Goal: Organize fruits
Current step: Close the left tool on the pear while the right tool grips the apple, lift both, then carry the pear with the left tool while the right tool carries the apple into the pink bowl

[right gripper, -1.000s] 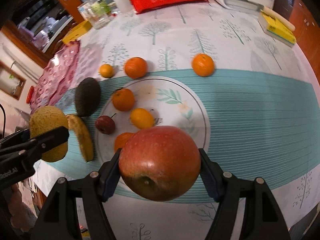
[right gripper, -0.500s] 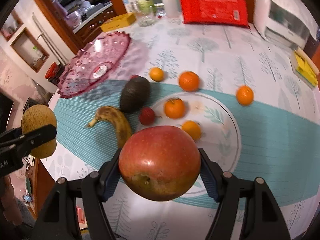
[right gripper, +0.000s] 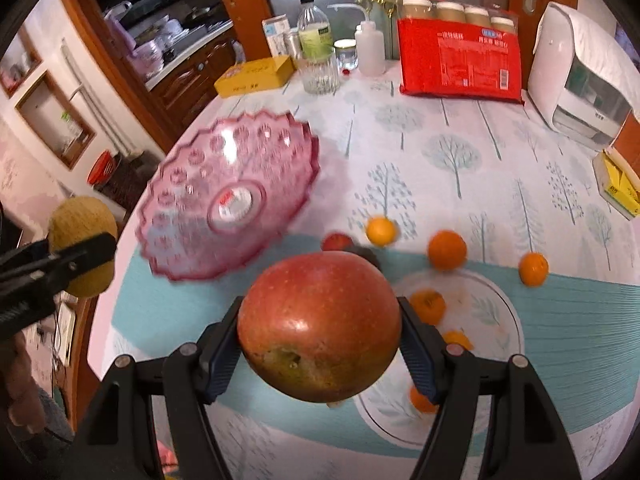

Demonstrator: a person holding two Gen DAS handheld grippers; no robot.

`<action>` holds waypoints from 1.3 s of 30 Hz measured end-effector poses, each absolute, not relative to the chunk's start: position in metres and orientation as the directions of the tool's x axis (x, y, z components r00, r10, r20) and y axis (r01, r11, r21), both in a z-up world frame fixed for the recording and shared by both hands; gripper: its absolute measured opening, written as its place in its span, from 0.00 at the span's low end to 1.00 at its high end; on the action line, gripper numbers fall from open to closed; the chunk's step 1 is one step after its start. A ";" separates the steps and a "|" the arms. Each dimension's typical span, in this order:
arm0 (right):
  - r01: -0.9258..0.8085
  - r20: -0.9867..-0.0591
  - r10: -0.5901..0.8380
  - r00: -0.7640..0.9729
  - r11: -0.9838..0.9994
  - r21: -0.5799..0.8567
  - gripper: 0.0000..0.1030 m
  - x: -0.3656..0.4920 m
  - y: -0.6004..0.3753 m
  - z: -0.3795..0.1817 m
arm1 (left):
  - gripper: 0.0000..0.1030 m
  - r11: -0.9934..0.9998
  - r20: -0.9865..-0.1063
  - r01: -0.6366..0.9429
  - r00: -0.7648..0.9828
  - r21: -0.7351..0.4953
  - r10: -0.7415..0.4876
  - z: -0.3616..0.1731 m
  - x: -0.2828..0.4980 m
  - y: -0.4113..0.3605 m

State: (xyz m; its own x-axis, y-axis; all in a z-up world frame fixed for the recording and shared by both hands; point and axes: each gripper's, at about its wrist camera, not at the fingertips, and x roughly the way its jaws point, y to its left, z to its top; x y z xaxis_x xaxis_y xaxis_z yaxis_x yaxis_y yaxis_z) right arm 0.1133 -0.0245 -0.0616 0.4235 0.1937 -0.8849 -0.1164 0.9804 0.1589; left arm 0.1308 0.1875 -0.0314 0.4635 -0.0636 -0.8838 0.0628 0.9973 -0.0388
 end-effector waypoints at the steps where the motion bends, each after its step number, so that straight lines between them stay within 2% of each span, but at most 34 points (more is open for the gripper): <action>1: -0.108 -0.883 0.186 0.431 0.982 0.154 0.69 0.120 -0.017 -0.059 | 0.66 0.996 -0.882 0.082 0.466 -0.039 -0.073 -0.031 0.140 0.195; 8: -0.078 -0.872 0.149 0.466 0.989 0.127 0.69 0.169 0.029 -0.047 | 0.66 0.990 -0.861 0.138 0.503 0.000 -0.070 -0.038 0.188 0.220; 16: -0.073 -0.906 0.112 0.407 0.993 0.090 0.69 0.217 0.063 -0.090 | 0.66 0.989 -0.901 0.145 0.430 0.015 -0.049 -0.093 0.237 0.234; 25: -0.121 -0.951 0.105 0.291 0.990 0.072 0.70 0.217 0.081 -0.148 | 0.66 0.989 -0.943 0.147 0.327 -0.011 -0.059 -0.157 0.264 0.240; 39: -0.235 -0.956 0.098 0.277 0.971 0.031 0.70 0.208 0.108 -0.161 | 0.67 0.985 -0.948 0.169 0.317 0.016 -0.039 -0.176 0.273 0.231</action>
State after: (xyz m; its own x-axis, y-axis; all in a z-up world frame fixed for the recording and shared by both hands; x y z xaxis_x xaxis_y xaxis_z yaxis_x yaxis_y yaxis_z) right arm 0.2082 0.1075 -0.1609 0.2773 0.0981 -0.9558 -0.2353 0.9714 0.0314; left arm 0.2731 0.2306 -0.1759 0.3169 -0.0386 -0.9477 0.1690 0.9855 0.0163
